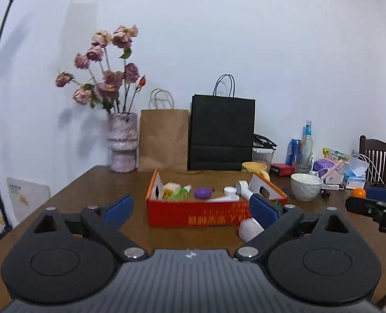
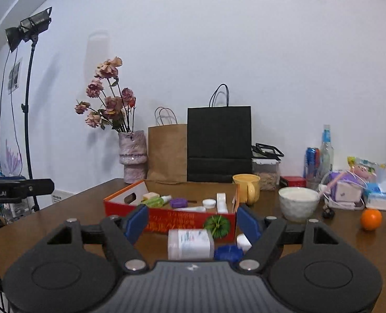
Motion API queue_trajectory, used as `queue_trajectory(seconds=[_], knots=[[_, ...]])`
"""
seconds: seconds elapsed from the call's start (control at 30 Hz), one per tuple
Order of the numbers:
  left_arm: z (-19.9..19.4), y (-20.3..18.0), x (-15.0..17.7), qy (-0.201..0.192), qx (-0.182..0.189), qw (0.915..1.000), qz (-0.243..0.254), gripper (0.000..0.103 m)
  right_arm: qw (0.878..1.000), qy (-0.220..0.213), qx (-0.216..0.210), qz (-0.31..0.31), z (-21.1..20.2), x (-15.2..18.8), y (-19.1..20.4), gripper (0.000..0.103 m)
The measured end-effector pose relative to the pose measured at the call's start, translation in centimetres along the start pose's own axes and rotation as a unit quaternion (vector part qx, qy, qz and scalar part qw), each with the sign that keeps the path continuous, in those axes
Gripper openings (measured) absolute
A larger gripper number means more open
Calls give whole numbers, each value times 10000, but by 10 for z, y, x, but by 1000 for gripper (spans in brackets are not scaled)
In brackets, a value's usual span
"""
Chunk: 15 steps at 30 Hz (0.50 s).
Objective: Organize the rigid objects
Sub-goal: 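Withdraw both open tools toward the blue cap and white lid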
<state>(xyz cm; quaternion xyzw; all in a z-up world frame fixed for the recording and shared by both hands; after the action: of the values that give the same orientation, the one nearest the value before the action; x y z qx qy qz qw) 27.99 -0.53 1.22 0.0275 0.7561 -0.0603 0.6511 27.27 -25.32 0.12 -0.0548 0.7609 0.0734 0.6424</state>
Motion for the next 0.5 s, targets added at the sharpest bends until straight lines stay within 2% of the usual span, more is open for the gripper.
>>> queue_trajectory(seconds=[0.23, 0.37, 0.5], knots=[[-46, 1, 7, 44, -17, 10000, -30, 103, 9999, -69, 117, -83, -69, 12, 19, 80], [-75, -2, 10, -78, -70, 9999, 102, 103, 9998, -42, 88, -175, -90, 11, 31, 80], [-99, 0, 13, -175, -62, 9998, 89, 103, 9996, -32, 26, -282, -93, 8, 40, 81]])
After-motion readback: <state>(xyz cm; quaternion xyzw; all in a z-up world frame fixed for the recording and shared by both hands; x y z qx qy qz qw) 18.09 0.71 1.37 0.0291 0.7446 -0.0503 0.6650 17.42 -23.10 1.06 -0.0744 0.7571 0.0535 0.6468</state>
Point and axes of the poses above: each gripper's, at about its wrist camera, not at the fingertips, and z roughly the way its jaws point, y to its left, x to its underside, the point moved 7 cm from there along z, roughly the way its jaws point, and after that the axes turned 4 degrees about -y, right-handed, at the moved point
